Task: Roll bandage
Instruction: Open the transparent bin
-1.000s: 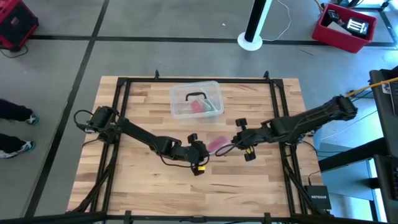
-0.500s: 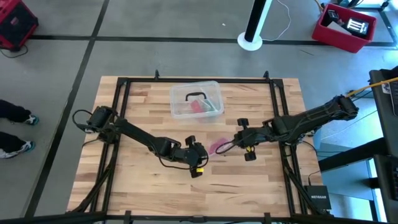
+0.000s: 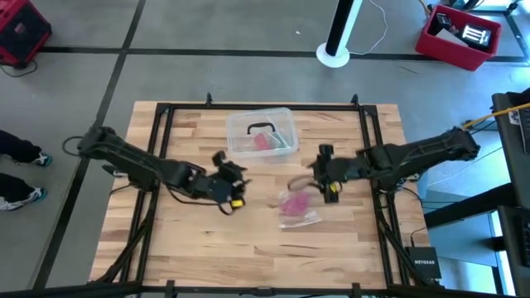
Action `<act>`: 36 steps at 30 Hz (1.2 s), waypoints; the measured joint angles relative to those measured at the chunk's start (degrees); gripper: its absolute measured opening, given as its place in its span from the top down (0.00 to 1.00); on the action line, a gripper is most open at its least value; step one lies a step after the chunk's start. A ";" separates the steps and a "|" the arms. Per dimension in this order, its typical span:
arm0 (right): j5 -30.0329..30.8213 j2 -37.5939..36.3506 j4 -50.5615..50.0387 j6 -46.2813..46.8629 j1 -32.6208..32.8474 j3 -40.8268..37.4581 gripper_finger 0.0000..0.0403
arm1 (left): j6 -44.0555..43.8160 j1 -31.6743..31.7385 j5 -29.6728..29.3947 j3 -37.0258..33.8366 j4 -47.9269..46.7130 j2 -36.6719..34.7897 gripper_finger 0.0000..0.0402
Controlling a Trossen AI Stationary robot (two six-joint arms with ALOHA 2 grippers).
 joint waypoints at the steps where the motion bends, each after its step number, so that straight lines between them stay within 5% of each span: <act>1: 0.07 -0.11 1.24 -1.49 -1.97 -0.18 0.34 | -0.88 0.53 0.06 -1.92 -0.08 -2.03 0.58; 4: -1.53 -0.21 5.11 -5.68 -10.18 -1.35 0.31 | -3.67 3.37 0.03 -7.89 -0.13 -8.64 0.58; 9: -15.49 -0.40 14.45 -9.06 -28.19 -4.98 0.32 | -9.27 10.24 1.33 -17.31 1.56 -18.76 0.57; 17: -36.19 2.49 28.33 1.50 -49.56 -11.85 0.32 | -12.16 17.66 -2.30 -25.43 7.20 -25.30 0.58; 20: -44.66 4.66 35.95 9.56 -52.81 -14.20 0.32 | -13.02 20.30 1.78 -28.83 12.31 -24.81 0.58; 31: -48.98 12.73 48.46 20.11 -52.92 -18.31 0.32 | -17.44 22.71 7.10 -39.76 36.38 -23.90 0.59; 36: -49.01 13.05 49.49 21.06 -52.89 -18.29 0.32 | -19.63 22.71 8.27 -40.39 38.49 -23.64 0.59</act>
